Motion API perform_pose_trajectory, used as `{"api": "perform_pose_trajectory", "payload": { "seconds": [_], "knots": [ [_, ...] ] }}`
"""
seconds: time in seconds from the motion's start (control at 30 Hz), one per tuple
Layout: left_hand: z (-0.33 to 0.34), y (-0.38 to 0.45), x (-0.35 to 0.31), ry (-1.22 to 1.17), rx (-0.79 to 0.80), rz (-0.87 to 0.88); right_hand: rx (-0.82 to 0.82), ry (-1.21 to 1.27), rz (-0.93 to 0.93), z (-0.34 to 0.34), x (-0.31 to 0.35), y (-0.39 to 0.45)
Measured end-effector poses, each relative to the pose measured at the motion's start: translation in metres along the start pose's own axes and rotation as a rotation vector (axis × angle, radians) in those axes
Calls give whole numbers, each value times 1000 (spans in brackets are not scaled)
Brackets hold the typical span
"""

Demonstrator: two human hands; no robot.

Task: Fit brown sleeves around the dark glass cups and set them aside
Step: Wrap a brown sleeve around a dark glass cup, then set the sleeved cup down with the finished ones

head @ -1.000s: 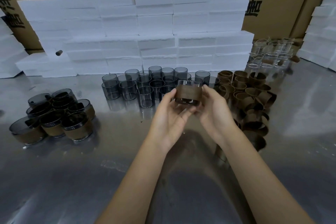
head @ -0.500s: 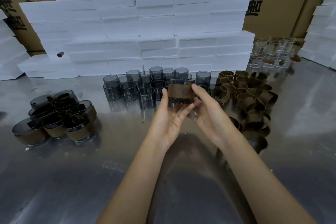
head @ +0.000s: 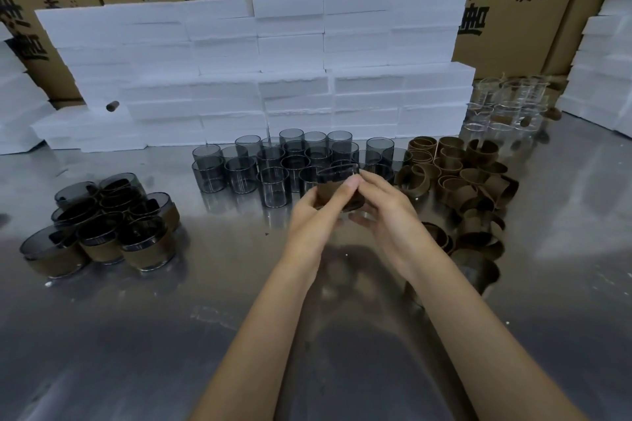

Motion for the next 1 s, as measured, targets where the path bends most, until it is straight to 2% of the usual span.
{"api": "perform_pose_trajectory", "payload": {
  "seconds": [0.1,0.17,0.27,0.37,0.47,0.63,0.73,0.8,0.87,0.93,1.0],
  "knots": [
    [-11,2,5,12,-34,-36,-24,-122,21,0,-5,4],
    [-17,2,6,116,-85,-55,-51,-214,70,-1,-11,4],
    [-34,4,1,400,-206,-92,-99,-293,141,-3,-17,4],
    [-57,2,-2,816,-332,-220,-119,-323,154,-3,-17,3],
    [-74,-1,-7,942,-434,-283,-108,-356,157,-1,-18,3],
    [-101,-15,-26,1070,-711,-211,-92,-407,156,0,-21,3],
    [-98,-24,-42,1220,-837,-53,-101,-415,158,0,-20,3],
    [-83,-21,-47,1225,-772,134,-99,-424,161,1,-21,3],
    [-70,-13,-41,1119,-612,228,-102,-434,164,1,-22,3],
    [-69,-5,-27,995,-505,154,-103,-439,166,0,-22,3],
    [-77,0,-14,975,-509,20,-107,-441,171,-2,-22,4]
  ]
}}
Point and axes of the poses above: each hand's wrist, its own y-axis towards the middle knuckle, its own z-axis out of the palm, x = y × z, the point moved 7 cm from there along y, towards the middle knuckle, and after that the axes turned 7 degrees about x, right-handed, at the moved point
